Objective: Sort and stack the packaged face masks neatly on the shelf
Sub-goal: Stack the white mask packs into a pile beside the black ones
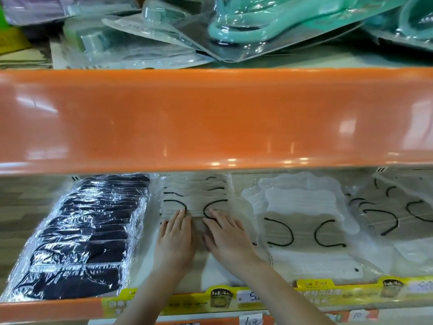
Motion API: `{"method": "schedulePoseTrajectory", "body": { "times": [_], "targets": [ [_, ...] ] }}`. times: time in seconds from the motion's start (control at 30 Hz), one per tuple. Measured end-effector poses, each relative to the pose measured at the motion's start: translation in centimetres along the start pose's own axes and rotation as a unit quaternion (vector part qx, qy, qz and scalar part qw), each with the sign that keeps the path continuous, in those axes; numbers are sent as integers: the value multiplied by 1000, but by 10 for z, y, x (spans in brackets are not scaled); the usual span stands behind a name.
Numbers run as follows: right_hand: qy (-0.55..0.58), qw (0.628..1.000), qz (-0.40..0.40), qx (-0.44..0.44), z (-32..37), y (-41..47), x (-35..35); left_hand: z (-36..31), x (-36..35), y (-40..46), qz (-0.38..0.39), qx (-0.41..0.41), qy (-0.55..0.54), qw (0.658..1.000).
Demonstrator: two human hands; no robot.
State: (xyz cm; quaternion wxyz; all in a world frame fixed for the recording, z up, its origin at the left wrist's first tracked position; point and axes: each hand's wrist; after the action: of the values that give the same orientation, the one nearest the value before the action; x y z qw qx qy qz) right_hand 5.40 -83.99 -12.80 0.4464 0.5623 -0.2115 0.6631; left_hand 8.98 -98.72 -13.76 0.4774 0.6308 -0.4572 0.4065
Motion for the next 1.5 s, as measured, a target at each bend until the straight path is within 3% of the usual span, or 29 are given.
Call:
{"method": "schedulePoseTrajectory", "body": {
  "times": [0.27,0.47,0.63,0.9,1.07,1.2,1.4,1.5],
  "targets": [
    [39,997,70,13,1,3,9,-11,13,5,-11,-22,-45,999],
    [63,997,49,-6,-13,-5,33,-39,12,6,-38,-57,-94,993],
    [39,997,-22,-61,-47,-30,48,-74,10,4,-52,-84,-124,987],
    [-25,994,-53,-93,-103,-69,71,-126,-10,4,-38,-141,-120,982],
    [-27,993,-52,-107,-122,-83,84,-149,-23,8,-53,-223,-63,971],
    [-29,992,-20,-122,-138,-95,90,-165,-27,10,-72,-239,-84,965],
    [8,984,110,-140,-151,-108,101,-165,-38,4,-44,-237,-83,967],
    [14,983,120,-140,-151,-106,106,-162,-38,4,-44,-237,-84,967]
  ]
}}
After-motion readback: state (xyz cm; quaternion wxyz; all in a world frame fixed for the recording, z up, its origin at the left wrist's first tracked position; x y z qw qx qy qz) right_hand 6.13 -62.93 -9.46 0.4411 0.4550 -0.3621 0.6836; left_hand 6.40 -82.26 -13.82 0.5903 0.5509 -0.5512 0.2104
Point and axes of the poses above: each hand's wrist, its own y-axis towards the middle knuckle, its own x-axis out of the back of the hand, z = x × y, and after that the axes turned 1 degree about z, right-handed
